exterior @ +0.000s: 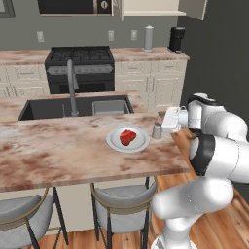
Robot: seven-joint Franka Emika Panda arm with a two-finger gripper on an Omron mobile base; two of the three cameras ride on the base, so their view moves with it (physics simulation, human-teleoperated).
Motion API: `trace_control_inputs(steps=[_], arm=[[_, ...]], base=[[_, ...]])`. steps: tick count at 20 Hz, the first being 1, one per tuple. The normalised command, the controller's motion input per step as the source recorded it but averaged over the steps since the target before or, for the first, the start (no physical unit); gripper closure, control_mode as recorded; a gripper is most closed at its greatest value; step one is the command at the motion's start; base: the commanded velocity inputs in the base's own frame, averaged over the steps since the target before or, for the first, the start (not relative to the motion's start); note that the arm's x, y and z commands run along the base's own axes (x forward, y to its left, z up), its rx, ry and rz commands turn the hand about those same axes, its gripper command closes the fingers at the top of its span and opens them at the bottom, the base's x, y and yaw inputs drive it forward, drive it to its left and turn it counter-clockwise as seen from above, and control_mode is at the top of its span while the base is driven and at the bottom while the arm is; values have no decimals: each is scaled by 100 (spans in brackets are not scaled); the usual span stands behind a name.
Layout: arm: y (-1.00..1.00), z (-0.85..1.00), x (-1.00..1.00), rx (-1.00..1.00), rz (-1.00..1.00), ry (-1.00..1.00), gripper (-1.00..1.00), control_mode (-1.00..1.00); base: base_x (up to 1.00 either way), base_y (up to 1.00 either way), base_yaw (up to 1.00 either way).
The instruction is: Retrieve the shaker from the cabinet and place it next the steak on a plate on the dining table.
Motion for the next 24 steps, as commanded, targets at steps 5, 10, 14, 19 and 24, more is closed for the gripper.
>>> trace_control_inputs(steps=[5,10,14,19,24], arm=[[-5,49,-69,-9,10,-10,-100,-100],[0,56,-100,-21,8,-34,-100,-100],[19,51,-97,-29,0,-51,-100,-100],[15,44,-99,-29,0,-56,-100,-100],[6,24,-100,-29,0,-58,-100,-100]], base=[[0,0,0],[0,0,0],[0,0,0],[0,0,0],[0,0,0]])
